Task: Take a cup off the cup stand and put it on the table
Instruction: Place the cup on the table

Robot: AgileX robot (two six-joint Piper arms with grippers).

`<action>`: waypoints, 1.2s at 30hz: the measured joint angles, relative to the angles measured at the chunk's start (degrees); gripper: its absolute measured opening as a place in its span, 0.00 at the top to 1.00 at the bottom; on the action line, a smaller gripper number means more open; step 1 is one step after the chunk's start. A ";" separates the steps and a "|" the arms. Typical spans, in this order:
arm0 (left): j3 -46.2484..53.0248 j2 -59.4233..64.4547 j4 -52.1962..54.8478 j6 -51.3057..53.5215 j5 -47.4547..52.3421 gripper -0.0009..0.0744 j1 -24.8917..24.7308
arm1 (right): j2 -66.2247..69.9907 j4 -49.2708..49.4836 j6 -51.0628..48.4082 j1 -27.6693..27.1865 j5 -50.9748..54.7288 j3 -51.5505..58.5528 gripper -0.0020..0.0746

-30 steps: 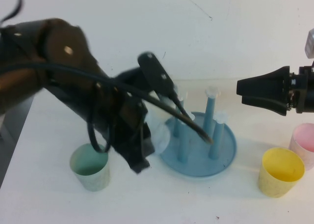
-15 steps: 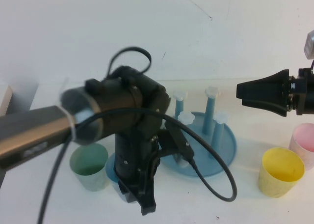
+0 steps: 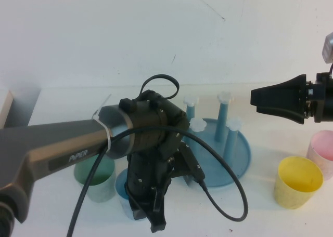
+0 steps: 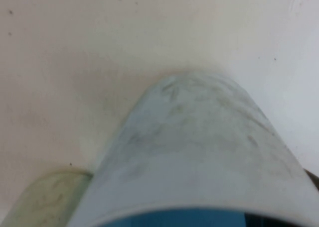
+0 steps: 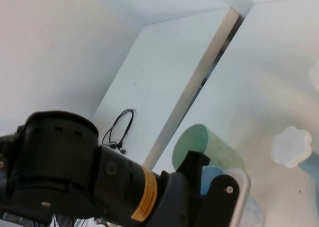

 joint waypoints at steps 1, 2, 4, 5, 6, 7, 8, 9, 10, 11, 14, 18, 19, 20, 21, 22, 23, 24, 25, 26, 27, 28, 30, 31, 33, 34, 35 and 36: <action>-0.09 0.00 0.00 0.00 -0.28 0.94 0.00 | 0.00 -0.11 0.00 0.00 0.00 0.00 0.07; -0.09 0.00 0.00 0.00 -0.57 0.92 0.00 | 0.00 -0.11 0.00 0.00 0.00 0.00 0.07; -0.13 0.00 -0.29 0.00 -1.01 0.83 0.00 | 0.00 -0.11 0.00 0.00 0.00 0.04 0.07; -0.23 0.00 -0.45 0.00 -1.16 0.78 0.00 | 0.00 -0.14 0.00 0.00 0.00 0.04 0.07; -0.22 0.00 -0.57 0.00 -1.26 0.71 0.00 | 0.00 -0.23 0.00 0.00 0.00 0.04 0.07; -0.22 0.00 -0.85 0.00 -1.25 0.62 0.00 | 0.00 -0.23 0.00 0.00 0.00 0.04 0.07; -0.34 0.00 -0.86 0.00 -1.25 0.56 0.00 | 0.00 -0.23 0.00 0.00 0.00 0.04 0.07; -0.58 0.00 -0.95 0.00 -1.14 0.49 0.00 | 0.00 -0.34 0.00 0.00 0.00 0.04 0.07; -1.16 0.00 -0.95 -0.28 -0.63 0.43 0.00 | 0.00 -0.34 0.00 0.00 0.00 0.04 0.07; -1.79 0.05 -0.95 -0.98 0.02 0.39 0.00 | 0.00 -0.56 0.00 0.00 0.00 0.04 0.07; -6.20 0.05 -0.60 -5.23 1.90 0.37 -0.21 | 0.00 -1.23 -0.12 0.00 0.00 0.04 0.07; -12.41 -1.72 -0.08 -9.18 2.07 0.49 -0.92 | 0.00 -3.03 -0.71 0.00 0.00 0.04 0.07; -13.75 -2.73 -0.06 -9.87 2.26 0.55 -1.23 | 0.00 -3.56 -0.70 0.00 0.00 0.04 0.07; -14.70 -3.71 -0.06 -10.36 2.29 0.60 -1.47 | 0.00 -3.93 -0.70 0.00 0.00 0.04 0.07; -15.61 -5.17 -0.06 -10.95 2.33 0.67 -1.60 | 0.00 -4.39 -0.72 0.00 0.00 0.04 0.07; -16.13 -6.82 -0.22 -11.72 2.43 0.74 -1.64 | 0.00 -4.72 -0.72 0.00 0.00 0.04 0.07; -16.46 -8.24 -0.31 -12.02 2.57 0.82 -1.64 | 0.00 -4.87 -0.72 0.00 0.00 0.04 0.07; -16.54 -10.14 -0.71 -12.45 2.78 0.88 -1.64 | 0.00 -5.11 -0.72 0.00 0.00 0.04 0.07; -16.54 -12.03 -1.03 -13.01 3.04 0.92 -1.64 | 0.00 -5.10 -0.83 0.00 0.02 0.04 0.07; -16.54 -13.89 -1.36 -13.43 3.30 0.94 -1.64 | 0.00 -5.21 -0.82 0.00 0.12 0.04 0.07; -16.54 -15.78 -2.07 -13.68 3.58 0.96 -1.64 | 0.00 -5.21 -0.82 0.00 0.12 0.04 0.07; -16.54 -17.65 -3.01 -13.94 3.73 0.97 -1.64 | 0.00 -5.21 -0.82 0.00 0.12 0.04 0.07; -15.99 -21.32 -5.06 -14.56 3.82 0.98 -1.64 | 0.00 -5.21 -0.82 0.00 0.12 0.04 0.07; -15.01 -23.64 -6.41 -14.71 3.23 0.98 -1.64 | 0.00 -5.21 -0.82 0.00 0.12 0.04 0.07; -12.05 -28.30 -7.56 -15.12 1.03 0.98 -1.64 | 0.00 -5.21 -0.82 0.00 0.12 0.04 0.08; -9.86 -31.10 -7.82 -15.83 -0.84 0.98 -1.64 | 0.00 -5.21 -0.82 0.00 0.12 0.04 0.08; -7.31 -33.97 -7.97 -16.72 -2.91 0.99 -1.64 | 0.00 -5.21 -0.82 0.00 0.12 0.04 0.09; -4.48 -36.94 -7.97 -17.83 -5.17 0.99 -1.64 | 0.00 -5.21 -0.82 0.00 0.12 0.04 0.11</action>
